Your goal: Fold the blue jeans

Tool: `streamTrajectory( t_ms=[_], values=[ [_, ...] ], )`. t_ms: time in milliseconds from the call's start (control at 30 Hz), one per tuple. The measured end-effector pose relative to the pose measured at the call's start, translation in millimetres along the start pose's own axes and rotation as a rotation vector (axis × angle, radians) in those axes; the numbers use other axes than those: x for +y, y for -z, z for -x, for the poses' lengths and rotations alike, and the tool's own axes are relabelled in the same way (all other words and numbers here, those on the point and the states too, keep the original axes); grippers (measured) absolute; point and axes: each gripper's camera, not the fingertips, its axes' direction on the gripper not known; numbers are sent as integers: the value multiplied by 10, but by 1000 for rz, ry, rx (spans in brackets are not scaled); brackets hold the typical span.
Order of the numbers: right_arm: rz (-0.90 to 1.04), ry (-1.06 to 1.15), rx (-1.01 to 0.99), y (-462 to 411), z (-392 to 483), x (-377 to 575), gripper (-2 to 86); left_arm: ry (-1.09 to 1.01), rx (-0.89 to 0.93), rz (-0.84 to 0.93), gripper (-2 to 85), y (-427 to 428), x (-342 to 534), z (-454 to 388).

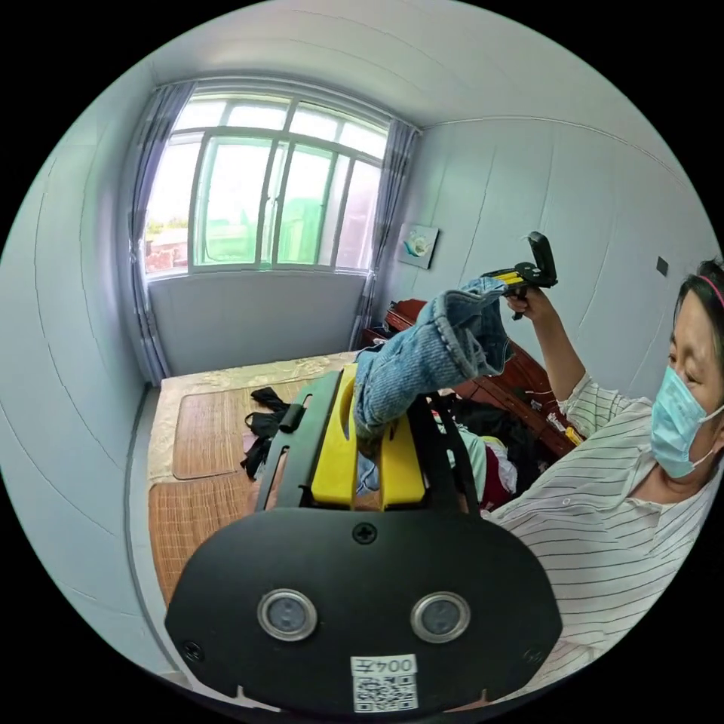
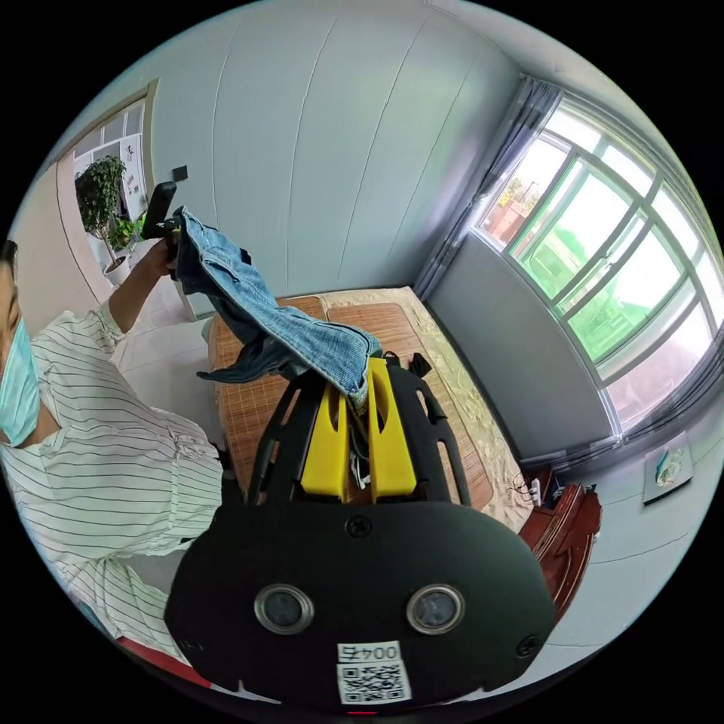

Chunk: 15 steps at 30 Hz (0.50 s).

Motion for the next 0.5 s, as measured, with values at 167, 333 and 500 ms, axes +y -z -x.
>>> streamTrajectory(
  t_ms=[167, 333, 500],
  values=[
    [-42, 12, 19, 500, 147, 85, 34, -87, 54, -16, 0, 202, -596, 37],
    [-84, 84, 25, 986, 535, 117, 34, -132, 86, -42, 1, 452, -907, -35],
    [-41, 124, 32, 1069, 887, 109, 36, -151, 105, -6, 0, 489, -1121, -4]
  ],
)
